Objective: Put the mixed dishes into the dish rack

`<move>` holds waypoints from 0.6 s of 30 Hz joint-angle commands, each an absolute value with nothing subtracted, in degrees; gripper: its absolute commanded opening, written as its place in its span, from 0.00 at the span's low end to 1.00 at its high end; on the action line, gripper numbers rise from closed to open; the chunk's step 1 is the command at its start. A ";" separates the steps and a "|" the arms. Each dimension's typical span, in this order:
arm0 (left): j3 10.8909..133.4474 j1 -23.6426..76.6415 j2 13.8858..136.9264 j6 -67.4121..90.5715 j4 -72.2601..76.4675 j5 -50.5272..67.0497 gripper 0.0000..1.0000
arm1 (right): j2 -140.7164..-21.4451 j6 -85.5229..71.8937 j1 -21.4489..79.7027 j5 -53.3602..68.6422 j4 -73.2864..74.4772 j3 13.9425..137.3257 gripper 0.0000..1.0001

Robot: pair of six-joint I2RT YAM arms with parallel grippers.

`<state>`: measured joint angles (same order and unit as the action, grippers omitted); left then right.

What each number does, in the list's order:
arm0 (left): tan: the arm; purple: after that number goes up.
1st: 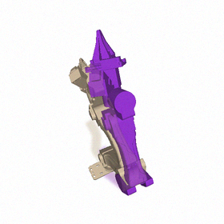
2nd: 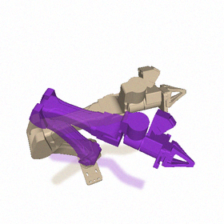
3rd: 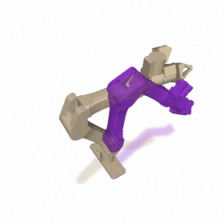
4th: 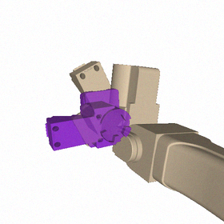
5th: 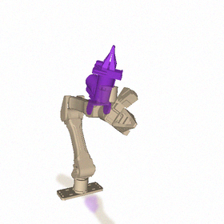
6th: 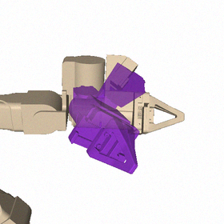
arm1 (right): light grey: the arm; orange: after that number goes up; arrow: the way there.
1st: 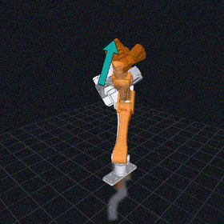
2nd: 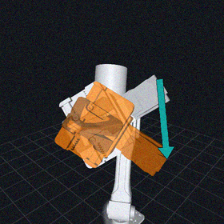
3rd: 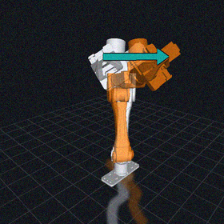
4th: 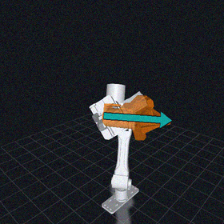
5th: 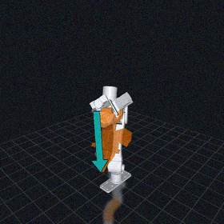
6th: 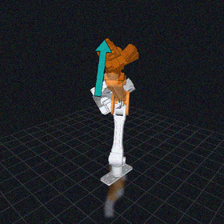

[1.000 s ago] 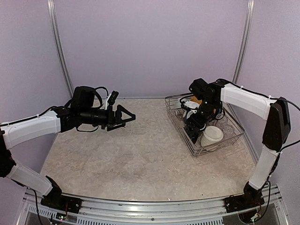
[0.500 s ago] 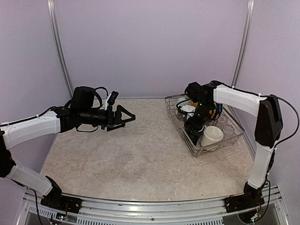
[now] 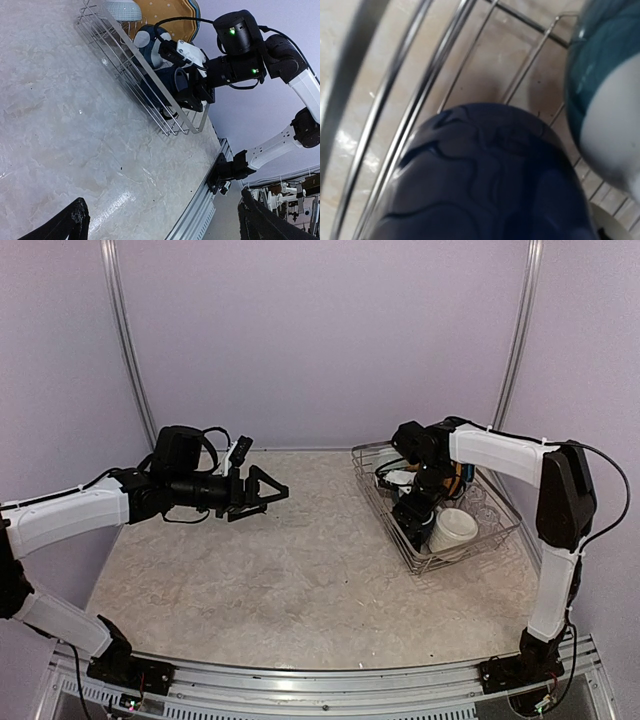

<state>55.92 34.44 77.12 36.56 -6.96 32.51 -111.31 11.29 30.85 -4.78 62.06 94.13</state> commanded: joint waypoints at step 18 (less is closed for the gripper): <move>55.48 33.94 76.90 36.13 -6.85 32.61 0.99 | -110.02 10.48 29.96 -5.13 62.92 97.31 0.96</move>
